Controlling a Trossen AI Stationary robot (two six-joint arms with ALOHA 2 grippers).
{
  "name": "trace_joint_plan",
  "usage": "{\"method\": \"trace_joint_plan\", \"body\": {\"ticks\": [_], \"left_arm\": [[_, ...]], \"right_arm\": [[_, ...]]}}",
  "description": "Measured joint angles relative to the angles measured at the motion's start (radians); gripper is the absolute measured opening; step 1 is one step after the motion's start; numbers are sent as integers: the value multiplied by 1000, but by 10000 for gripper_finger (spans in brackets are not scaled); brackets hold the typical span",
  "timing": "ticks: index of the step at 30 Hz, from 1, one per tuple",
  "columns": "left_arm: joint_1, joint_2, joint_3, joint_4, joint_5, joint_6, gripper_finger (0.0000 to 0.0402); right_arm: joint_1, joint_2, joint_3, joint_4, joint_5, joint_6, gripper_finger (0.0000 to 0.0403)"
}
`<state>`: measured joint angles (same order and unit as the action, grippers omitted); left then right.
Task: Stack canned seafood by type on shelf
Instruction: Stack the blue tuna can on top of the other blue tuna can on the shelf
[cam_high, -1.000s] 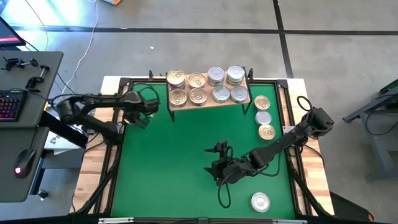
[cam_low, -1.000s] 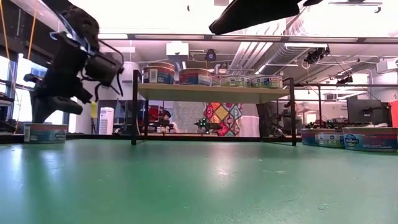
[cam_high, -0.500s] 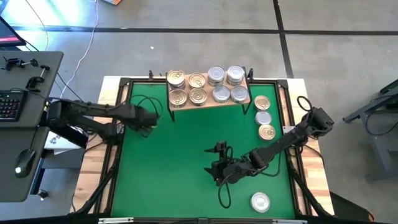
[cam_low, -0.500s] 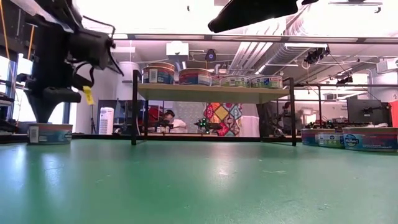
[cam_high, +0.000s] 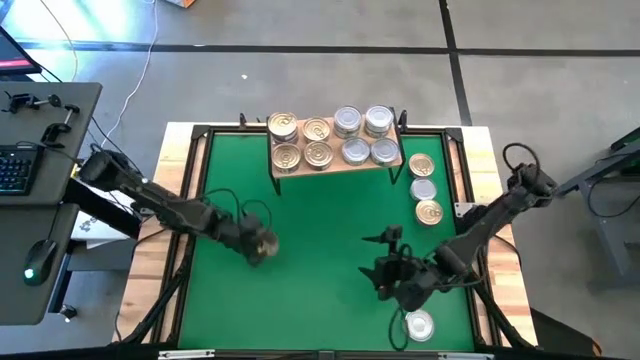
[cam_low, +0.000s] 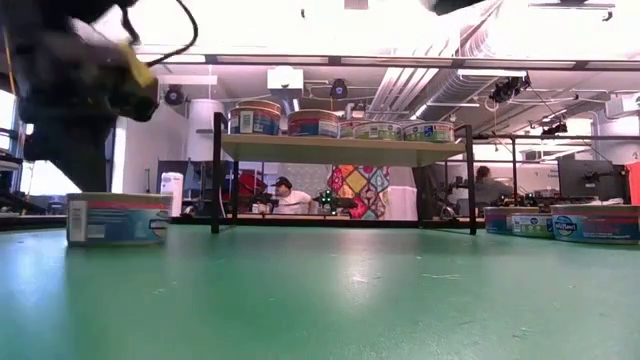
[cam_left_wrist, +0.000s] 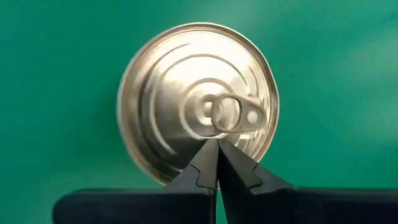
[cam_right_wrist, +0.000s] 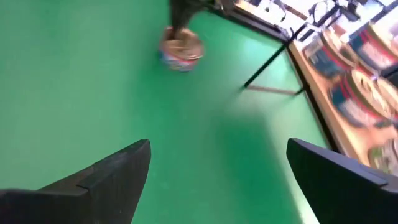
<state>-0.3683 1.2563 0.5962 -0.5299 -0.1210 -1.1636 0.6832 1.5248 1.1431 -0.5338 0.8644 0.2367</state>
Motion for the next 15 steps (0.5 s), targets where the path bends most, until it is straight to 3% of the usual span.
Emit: {"method": "trace_joint_plan", "body": {"ticks": [6,10,12,15], "left_arm": [[-106,100,-2,653,-143,256,0],[-128,171,-1,1010,-177,457,0],[-137,175,23,1064,-185,520,0],[-156,172,63,1016,-200,597,0]], "right_arm": [[-3,-20,-4,-142,0,188,369],[-19,-20,-79,-133,-32,229,369],[-25,-20,-131,-86,-65,238,369],[-29,-19,-223,65,-103,233,369]]}}
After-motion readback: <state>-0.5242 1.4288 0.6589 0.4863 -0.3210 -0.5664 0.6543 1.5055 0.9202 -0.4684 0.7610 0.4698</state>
